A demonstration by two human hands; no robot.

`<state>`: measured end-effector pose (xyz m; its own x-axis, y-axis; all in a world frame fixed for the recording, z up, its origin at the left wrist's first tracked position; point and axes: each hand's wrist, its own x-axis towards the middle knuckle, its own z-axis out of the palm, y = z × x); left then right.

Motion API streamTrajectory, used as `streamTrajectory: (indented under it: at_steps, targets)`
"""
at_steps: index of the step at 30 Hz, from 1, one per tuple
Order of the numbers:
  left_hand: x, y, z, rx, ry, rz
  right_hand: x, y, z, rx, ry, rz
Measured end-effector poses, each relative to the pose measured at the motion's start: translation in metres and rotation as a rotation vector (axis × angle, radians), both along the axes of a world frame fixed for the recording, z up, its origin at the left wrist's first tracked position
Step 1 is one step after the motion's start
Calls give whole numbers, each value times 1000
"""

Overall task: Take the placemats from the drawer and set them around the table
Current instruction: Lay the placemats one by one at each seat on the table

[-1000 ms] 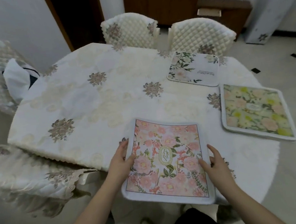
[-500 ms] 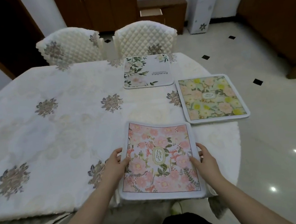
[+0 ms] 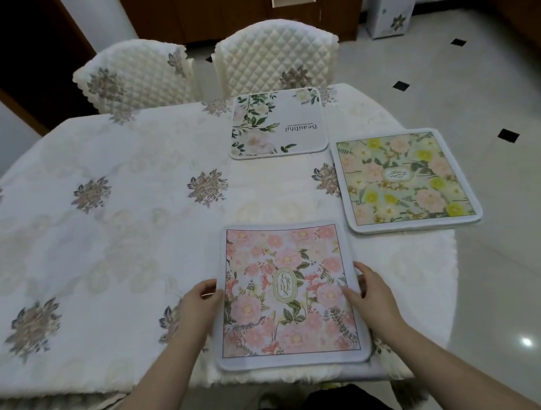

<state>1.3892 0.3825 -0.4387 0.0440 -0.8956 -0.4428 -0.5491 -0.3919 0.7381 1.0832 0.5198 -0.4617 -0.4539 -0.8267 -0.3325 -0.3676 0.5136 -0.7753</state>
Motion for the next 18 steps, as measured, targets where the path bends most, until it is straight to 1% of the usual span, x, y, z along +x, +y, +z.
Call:
streamTrajectory:
  at_steps: [3,6,13,16,18]
  targets:
    - [4,-5,-3,-22,-75,-55,-3,-1,-4,32,99,35]
    - [6,-10,-9,-48,-122,-122,-1,-2,0,60,129,41]
    - [14,-21,-15,-99,-146,-263,7,2,2,72,180,-35]
    - [15,-29,-16,-164,-125,-246,9,-8,5,64,214,-133]
    - [11,-35,-15,-202,-110,-235,15,-20,8,44,231,-141]
